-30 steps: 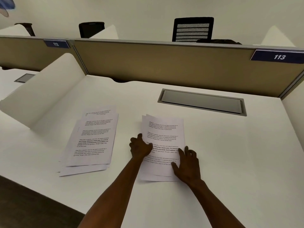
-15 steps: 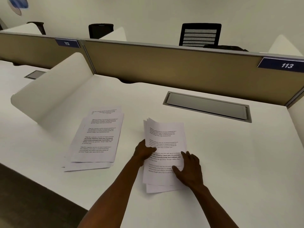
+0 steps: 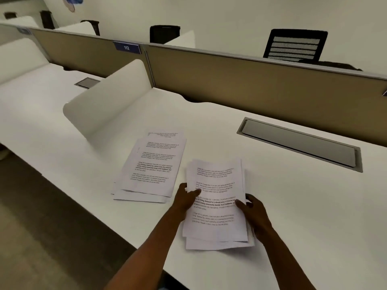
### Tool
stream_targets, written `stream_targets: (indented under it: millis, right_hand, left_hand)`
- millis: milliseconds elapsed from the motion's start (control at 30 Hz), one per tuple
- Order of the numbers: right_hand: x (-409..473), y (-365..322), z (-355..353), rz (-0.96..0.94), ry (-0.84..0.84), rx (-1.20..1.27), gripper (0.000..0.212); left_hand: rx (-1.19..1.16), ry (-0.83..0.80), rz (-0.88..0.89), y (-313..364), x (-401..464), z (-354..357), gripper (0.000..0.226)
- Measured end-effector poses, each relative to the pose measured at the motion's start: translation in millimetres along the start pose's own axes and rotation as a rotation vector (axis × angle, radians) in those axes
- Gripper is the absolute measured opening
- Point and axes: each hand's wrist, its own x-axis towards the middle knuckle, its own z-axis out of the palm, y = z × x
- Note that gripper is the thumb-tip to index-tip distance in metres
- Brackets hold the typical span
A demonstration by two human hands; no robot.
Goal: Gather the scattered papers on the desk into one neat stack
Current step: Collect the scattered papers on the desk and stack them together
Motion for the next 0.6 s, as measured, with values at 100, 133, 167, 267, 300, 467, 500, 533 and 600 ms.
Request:
stream_targets:
  millis: [100,133,167,267,300,467,500,533,600]
  right_hand:
    - [0.3,3.0,23.5,0.009,-0.021,-0.014,0.034]
    - [-0.4,0.2,30.6,0.008,-0.033,-0.02,0.039]
    - [-1.2,-3.3,36.6,0.004,-0.046,-0.02,0.042]
    - [-0.9,-21.9,58.0,-0.005,-0.077,0.054,0.04]
    - [-0.5,-29.3,63.8,-0.006,-0.073,0.077,0.039]
    - [13.1,-66.0,115.8,-0.004,-0.09,0.135,0.039]
    - [17.3,-72.5,129.1,0.001,-0.092,0.144,0.04]
    - [21.8,-78.0,142.4,0.014,-0.091,0.156,0.041]
    - [30.9,-87.2,166.7,0.051,-0.078,0.186,0.042]
  left_hand:
    - [0.023,0.025,-0.002,-7.1,-2.8,-15.5,0.056]
    - [0.048,0.03,0.014,-5.4,-4.9,-20.9,0.055]
    - [0.075,0.047,0.036,-4.2,-4.5,-26.9,0.056]
    - [0.119,0.125,0.129,7.2,-2.3,-49.1,0.065]
    - [0.121,0.157,0.164,12.2,-1.5,-56.0,0.065]
    - [0.037,0.258,0.228,46.4,10.8,-106.5,0.053]
    - [0.026,0.257,0.229,52.8,15.5,-117.9,0.053]
    - [0.03,0.254,0.225,58.4,21.3,-129.5,0.052]
    - [0.057,0.245,0.206,68.9,33.8,-149.8,0.052]
